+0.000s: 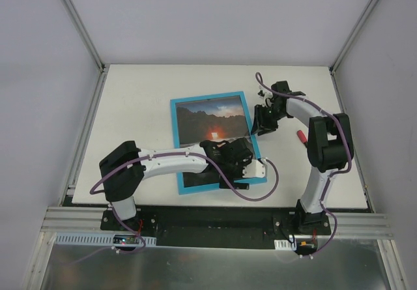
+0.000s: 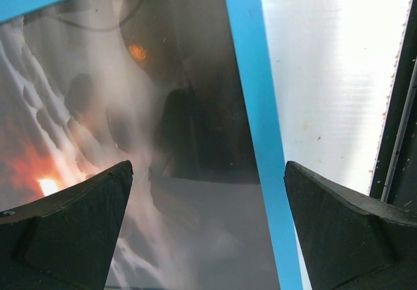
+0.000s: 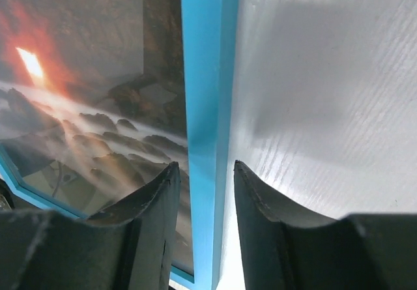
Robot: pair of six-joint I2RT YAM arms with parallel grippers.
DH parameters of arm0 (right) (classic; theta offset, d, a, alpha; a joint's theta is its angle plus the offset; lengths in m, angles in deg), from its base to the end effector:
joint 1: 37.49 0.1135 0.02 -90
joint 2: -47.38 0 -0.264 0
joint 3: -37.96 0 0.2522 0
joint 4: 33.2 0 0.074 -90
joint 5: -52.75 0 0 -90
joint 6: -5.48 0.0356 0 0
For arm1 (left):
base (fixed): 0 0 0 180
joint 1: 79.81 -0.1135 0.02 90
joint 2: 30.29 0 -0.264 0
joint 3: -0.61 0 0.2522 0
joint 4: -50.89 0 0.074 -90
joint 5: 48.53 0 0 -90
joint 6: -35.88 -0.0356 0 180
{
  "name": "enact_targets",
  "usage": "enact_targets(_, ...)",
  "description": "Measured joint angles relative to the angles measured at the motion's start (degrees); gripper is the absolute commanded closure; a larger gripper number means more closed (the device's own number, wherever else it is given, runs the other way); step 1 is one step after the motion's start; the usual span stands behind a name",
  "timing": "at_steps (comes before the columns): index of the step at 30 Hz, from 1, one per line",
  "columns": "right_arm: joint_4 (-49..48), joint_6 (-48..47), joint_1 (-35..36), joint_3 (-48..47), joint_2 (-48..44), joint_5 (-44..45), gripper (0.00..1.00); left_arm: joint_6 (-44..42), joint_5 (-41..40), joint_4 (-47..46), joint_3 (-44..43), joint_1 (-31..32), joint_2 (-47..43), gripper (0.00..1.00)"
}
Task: Take the photo out of the frame
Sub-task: Turn over the photo frame at the center of the board.
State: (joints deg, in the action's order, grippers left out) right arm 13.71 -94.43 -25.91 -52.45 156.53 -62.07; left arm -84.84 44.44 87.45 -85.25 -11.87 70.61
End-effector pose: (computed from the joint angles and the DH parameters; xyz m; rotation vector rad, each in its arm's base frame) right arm 0.3783 0.0928 0.1850 -0.6210 2.5942 0.5946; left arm 0.1416 -0.3543 0.2214 1.9119 1.6130 -0.3394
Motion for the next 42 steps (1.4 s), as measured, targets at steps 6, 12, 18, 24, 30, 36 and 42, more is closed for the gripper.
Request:
enact_targets(6, -0.1, -0.2, 0.7, 0.0, 3.5, 0.9, 0.59, -0.2, 0.1, -0.4, 1.4, -0.7, -2.4, 0.01)
enact_targets(12, -0.3, -0.7, 2.1, -0.1, 3.6, 2.0, 0.77, -0.3, 1.3, -1.0, 1.5, -0.7, -2.5, 0.01)
enact_targets(18, 0.6, -1.3, 2.8, -0.8, 3.8, 3.0, 0.99, -0.4, 2.4, -1.1, 1.5, -0.7, -2.5, 0.01)
enact_targets(24, 3.7, -1.3, 3.3, -3.7, 5.0, 5.0, 1.00, -0.6, 1.3, -1.1, 0.3, 0.2, -0.9, 0.01)
enact_targets(30, 6.1, -1.4, 3.6, -6.6, 6.2, 6.0, 1.00, -1.4, -1.9, -1.0, -2.3, 3.7, 2.9, 0.01)
enact_targets(36, 7.0, -1.3, 3.6, -6.8, 6.2, 5.8, 1.00, -0.2, -3.7, -1.3, -4.3, 4.9, 5.6, 0.01)
enact_targets(42, 7.5, -1.3, 3.6, -6.8, 6.0, 5.0, 1.00, 1.4, -6.4, -1.5, -4.4, 5.8, 6.5, 0.01)
